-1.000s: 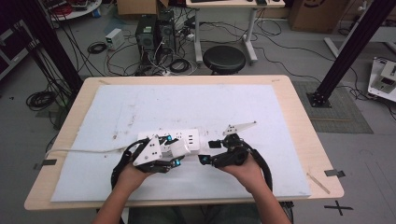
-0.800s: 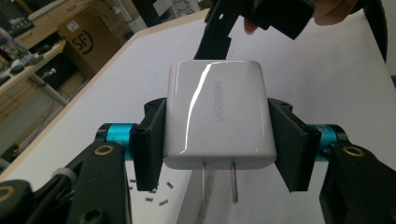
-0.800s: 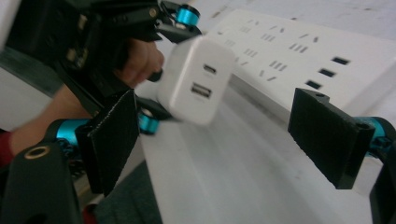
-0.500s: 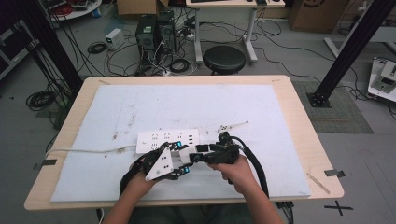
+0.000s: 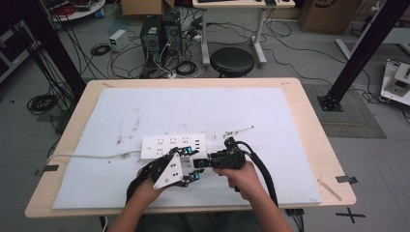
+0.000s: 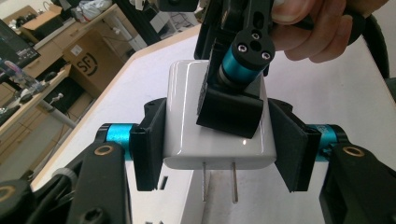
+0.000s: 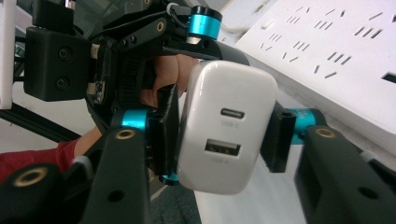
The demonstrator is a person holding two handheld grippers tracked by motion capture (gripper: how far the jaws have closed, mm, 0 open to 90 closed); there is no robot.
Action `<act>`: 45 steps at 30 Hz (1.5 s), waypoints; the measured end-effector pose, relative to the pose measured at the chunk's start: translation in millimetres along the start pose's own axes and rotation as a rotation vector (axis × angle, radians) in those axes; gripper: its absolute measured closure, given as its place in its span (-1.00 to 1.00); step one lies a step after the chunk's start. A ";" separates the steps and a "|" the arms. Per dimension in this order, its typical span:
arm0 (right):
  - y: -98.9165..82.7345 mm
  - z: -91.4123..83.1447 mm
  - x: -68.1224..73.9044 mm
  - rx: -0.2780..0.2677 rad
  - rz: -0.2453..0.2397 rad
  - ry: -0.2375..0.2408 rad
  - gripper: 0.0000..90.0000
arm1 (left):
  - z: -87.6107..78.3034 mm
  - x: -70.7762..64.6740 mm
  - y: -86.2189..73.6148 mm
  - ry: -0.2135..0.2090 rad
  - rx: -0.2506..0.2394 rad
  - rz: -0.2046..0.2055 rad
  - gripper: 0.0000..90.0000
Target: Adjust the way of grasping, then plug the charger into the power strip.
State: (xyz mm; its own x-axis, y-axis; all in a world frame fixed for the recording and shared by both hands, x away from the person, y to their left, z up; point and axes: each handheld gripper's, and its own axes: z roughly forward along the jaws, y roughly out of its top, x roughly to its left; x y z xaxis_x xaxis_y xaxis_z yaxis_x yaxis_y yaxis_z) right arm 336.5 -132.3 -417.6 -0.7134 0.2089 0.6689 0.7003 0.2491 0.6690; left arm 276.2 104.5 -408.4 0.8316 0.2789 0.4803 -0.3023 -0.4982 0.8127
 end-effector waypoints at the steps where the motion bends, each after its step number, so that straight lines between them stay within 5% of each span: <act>1: -0.1 0.1 -0.9 0.007 0.013 0.003 0.30 | 0.6 0.0 0.1 -0.004 0.010 0.008 -0.06; 6: 0.4 0.4 -2.0 0.013 0.016 0.009 0.38 | 3.3 2.7 -1.4 -0.025 0.019 -0.025 -0.09; 7: 0.7 -1.2 -1.4 0.009 0.006 0.004 0.40 | 3.2 5.3 -1.1 -0.029 0.013 -0.072 -0.13; 13: 2.3 -18.6 0.9 -0.018 -0.038 -0.061 0.40 | -10.6 18.3 2.2 -0.022 0.026 -0.191 -0.48; 17: 4.6 -31.6 6.0 -0.039 -0.068 -0.090 0.40 | -24.6 32.3 2.0 0.004 0.035 -0.235 -0.59; 20: 7.1 -40.9 7.1 -0.067 -0.085 -0.103 0.40 | -44.4 52.3 2.5 0.070 0.040 -0.271 -0.61; 27: 10.2 -45.3 4.3 -0.064 -0.124 -0.153 0.40 | -62.3 67.2 -5.9 0.131 0.036 -0.312 -0.61; 33: 16.5 -40.2 7.2 -0.059 -0.231 -0.259 0.40 | -69.6 71.5 -10.1 0.153 0.032 -0.329 -0.61; 35: 20.8 -37.5 7.7 -0.033 -0.319 -0.341 0.40 | -72.7 71.7 -12.2 0.160 0.040 -0.329 -0.61; 37: 22.1 -36.7 8.7 -0.018 -0.346 -0.372 0.40 | -73.9 71.8 -13.4 0.163 0.042 -0.330 -0.61; 45: 45.2 -25.2 14.0 0.153 -0.506 -0.469 0.40 | -89.5 71.0 -24.6 0.192 0.049 -0.353 -0.61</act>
State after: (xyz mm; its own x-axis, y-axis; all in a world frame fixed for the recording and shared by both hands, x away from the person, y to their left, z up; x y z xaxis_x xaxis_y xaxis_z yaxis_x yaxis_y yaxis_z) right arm 358.9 -141.9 -369.8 -0.9108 0.4091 0.0551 0.2929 0.5464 0.7846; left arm 301.0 210.0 -364.8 0.7767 0.5857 0.2316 0.0123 -0.3818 0.9242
